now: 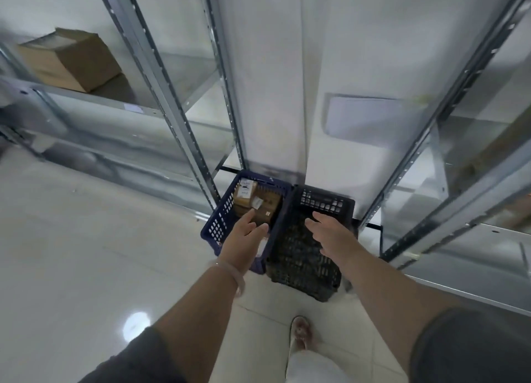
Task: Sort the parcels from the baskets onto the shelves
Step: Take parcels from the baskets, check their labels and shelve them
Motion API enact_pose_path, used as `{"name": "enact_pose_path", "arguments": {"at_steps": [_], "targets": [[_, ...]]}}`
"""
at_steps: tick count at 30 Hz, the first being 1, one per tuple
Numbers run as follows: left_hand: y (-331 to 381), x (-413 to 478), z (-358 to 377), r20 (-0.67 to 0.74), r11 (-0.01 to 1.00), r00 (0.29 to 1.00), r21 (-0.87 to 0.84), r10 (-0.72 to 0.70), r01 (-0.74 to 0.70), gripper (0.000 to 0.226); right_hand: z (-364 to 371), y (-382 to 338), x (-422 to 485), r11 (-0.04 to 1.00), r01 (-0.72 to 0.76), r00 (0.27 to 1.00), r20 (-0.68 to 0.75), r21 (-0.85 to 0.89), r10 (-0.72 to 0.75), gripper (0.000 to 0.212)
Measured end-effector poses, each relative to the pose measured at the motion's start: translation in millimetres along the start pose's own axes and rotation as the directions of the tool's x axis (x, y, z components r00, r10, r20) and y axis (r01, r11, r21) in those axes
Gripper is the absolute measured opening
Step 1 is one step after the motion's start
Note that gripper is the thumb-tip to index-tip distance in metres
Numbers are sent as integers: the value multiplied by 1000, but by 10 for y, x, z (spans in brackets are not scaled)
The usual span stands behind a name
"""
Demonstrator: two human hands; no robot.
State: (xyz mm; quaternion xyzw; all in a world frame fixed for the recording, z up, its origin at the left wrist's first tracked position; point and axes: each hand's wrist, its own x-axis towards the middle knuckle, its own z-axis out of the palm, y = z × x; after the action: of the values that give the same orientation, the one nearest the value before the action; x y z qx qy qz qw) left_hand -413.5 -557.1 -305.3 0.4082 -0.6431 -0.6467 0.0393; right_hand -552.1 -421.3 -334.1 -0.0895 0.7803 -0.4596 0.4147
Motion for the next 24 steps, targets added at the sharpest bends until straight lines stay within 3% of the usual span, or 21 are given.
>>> {"name": "enact_pose_path", "arguments": {"at_steps": [5, 7, 11, 14, 17, 21, 24], "targets": [[68, 863, -252, 10, 993, 1000, 116, -15, 14, 70, 95, -401, 720, 1000, 27, 999, 40, -2, -27, 68], [381, 989, -334, 28, 987, 1000, 159, 6, -11, 62, 92, -703, 967, 998, 60, 997, 41, -30, -58, 69], [780, 1404, -550, -36, 996, 999, 89, 28, -25, 51, 65, -1283, 1496, 989, 126, 992, -1, -83, -126, 65], [762, 1740, -699, -30, 996, 1000, 86, -3, 6, 38, 121, -1485, 1780, 990, 108, 994, -9, -90, -109, 78], [770, 2170, -934, -37, 997, 998, 59, -49, 51, 29, 229, -1530, 2056, 995, 60, 998, -3, -76, -60, 63], [804, 2866, -1285, 40, 991, 996, 111, -79, 74, 51, 234, -1607, 2485, 1000, -27, 989, -144, 8, 27, 41], [848, 3357, -1596, 98, 979, 990, 188, -99, 79, 45, 375, -1660, 2811, 988, -108, 946, -293, 110, 136, 61]]}}
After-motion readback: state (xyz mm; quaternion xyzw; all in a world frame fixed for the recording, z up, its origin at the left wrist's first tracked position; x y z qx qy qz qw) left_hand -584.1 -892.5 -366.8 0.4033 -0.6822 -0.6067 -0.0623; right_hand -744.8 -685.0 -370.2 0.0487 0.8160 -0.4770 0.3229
